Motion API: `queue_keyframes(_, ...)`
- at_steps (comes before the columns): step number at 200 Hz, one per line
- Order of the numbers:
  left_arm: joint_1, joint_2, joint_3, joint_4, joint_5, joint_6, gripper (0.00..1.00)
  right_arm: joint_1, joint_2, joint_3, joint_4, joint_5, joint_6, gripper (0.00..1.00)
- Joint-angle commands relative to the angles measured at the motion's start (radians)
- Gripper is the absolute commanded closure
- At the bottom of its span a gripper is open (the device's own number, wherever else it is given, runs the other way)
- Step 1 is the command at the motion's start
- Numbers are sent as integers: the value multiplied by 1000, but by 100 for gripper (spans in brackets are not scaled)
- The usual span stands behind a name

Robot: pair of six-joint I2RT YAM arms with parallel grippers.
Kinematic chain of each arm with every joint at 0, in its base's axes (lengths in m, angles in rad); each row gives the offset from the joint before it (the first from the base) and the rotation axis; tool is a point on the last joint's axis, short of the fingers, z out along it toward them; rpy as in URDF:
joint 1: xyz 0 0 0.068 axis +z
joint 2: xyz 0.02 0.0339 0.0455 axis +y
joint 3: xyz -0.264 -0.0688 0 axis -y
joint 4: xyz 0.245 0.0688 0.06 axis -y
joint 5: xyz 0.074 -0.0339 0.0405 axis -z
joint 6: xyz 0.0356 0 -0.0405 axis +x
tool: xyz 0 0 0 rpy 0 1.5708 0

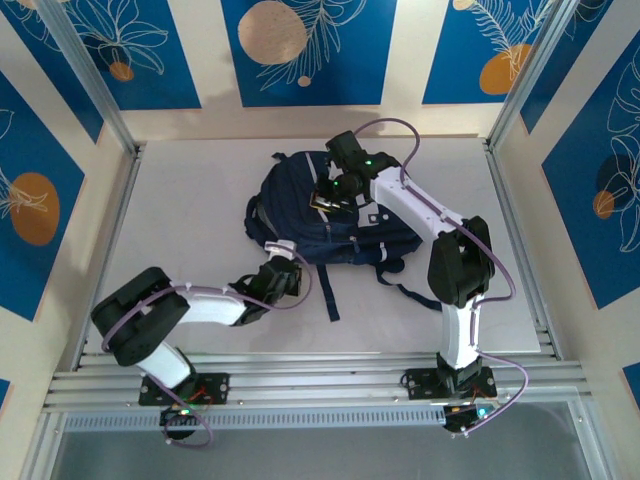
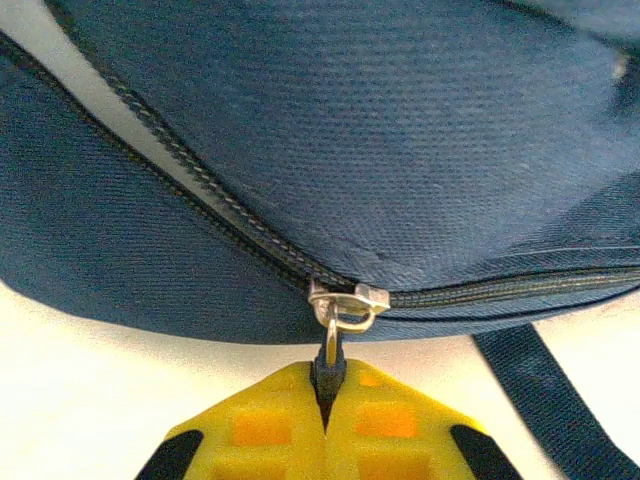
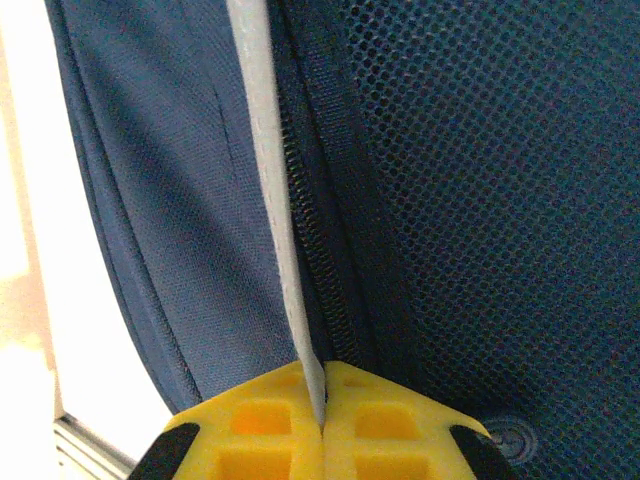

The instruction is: Pack the student bag

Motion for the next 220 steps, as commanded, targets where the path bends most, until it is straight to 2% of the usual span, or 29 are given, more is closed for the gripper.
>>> queue_keyframes(1, 40, -23, -31, -43, 1, -15, 100, 11, -22, 38, -124, 106, -98, 100)
queue_keyframes(71, 95, -96, -79, -53, 12, -22, 100, 103, 27, 102, -211, 196, -300, 100)
queue_keyframes(110, 113, -114, -91, -63, 26, -18, 100, 143, 11, 72, -202, 168, -381, 100)
queue_keyframes(136, 124, -130, -101, -74, 35, -17, 100, 175, -10, 49, -214, 195, -440, 100)
queue_keyframes(183, 103, -210, -129, -120, 173, -29, 100, 197, -117, -94, -199, 229, -453, 100)
queue_keyframes(197, 73, -231, -136, -145, 195, -22, 100, 193, -160, -153, -180, 261, -426, 94)
queue_keyframes(208, 45, -237, -140, -155, 207, -11, 100, 184, -193, -192, -166, 283, -396, 84)
queue_keyframes(214, 26, -235, -140, -159, 209, -7, 100, 179, -213, -210, -160, 294, -378, 72)
queue_keyframes(220, 10, -231, -141, -161, 212, -3, 100, 174, -236, -226, -153, 306, -359, 49)
